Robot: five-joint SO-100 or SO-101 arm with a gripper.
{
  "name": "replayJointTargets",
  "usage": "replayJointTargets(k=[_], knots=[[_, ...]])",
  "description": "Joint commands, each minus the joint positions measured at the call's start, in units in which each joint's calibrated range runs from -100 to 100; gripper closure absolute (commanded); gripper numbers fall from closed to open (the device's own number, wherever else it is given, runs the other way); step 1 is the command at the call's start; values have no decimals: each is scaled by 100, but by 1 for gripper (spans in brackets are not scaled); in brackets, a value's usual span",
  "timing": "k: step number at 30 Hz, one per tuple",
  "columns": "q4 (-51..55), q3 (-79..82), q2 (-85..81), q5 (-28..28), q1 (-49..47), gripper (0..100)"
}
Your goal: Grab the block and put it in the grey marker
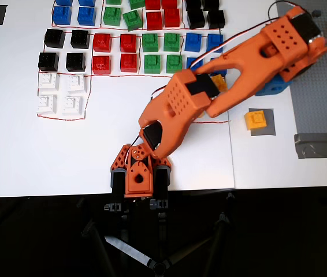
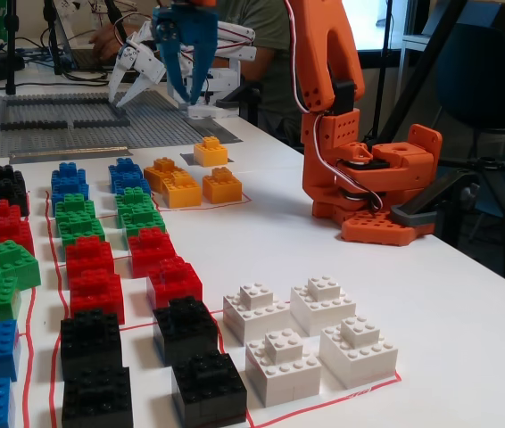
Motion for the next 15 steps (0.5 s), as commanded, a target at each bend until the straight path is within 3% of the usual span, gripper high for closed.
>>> replayJointTargets(k=[1, 10, 15], knots=[[103, 97, -1081, -474, -647, 100], [95, 878, -1426, -2125, -2527, 100], [46, 1086, -1599, -2657, -3334, 100]])
